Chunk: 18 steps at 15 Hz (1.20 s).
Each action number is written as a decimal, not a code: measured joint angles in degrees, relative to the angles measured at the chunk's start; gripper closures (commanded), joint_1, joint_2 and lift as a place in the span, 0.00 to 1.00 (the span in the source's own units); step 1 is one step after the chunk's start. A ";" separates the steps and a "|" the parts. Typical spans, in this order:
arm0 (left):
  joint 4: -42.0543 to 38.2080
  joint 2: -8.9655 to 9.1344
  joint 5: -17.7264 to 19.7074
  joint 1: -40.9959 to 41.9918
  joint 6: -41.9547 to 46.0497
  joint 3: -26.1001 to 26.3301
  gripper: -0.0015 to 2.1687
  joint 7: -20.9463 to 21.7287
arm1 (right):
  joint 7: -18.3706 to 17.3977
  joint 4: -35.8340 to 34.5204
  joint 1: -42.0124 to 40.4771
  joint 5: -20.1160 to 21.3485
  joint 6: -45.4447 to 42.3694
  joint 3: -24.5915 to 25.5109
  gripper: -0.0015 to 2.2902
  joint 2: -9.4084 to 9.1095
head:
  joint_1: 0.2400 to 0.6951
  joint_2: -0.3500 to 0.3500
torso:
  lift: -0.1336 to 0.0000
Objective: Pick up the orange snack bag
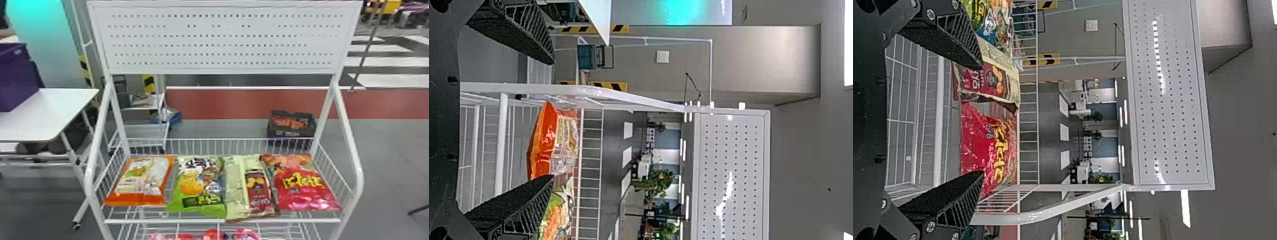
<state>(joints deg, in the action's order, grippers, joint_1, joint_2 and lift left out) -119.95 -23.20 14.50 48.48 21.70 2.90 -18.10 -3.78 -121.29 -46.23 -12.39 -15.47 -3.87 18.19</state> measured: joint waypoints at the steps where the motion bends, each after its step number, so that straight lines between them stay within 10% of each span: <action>1: -0.01 0.00 0.00 0.02 0.03 0.00 0.03 0.00 | 0.00 0.00 0.00 0.00 -0.03 0.00 0.06 0.00 | 0.57 0.50 | 1.00; 18: 1.77 0.50 -0.66 -10.30 -8.60 5.04 0.04 0.19 | 0.00 -0.35 -0.44 0.20 -0.56 -0.33 0.06 -0.47 | 0.57 0.50 | 1.00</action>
<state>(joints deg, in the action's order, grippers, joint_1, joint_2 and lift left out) -118.18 -22.70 13.84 38.18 13.10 7.94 -17.91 -3.78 -121.64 -46.67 -12.19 -16.03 -4.19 17.72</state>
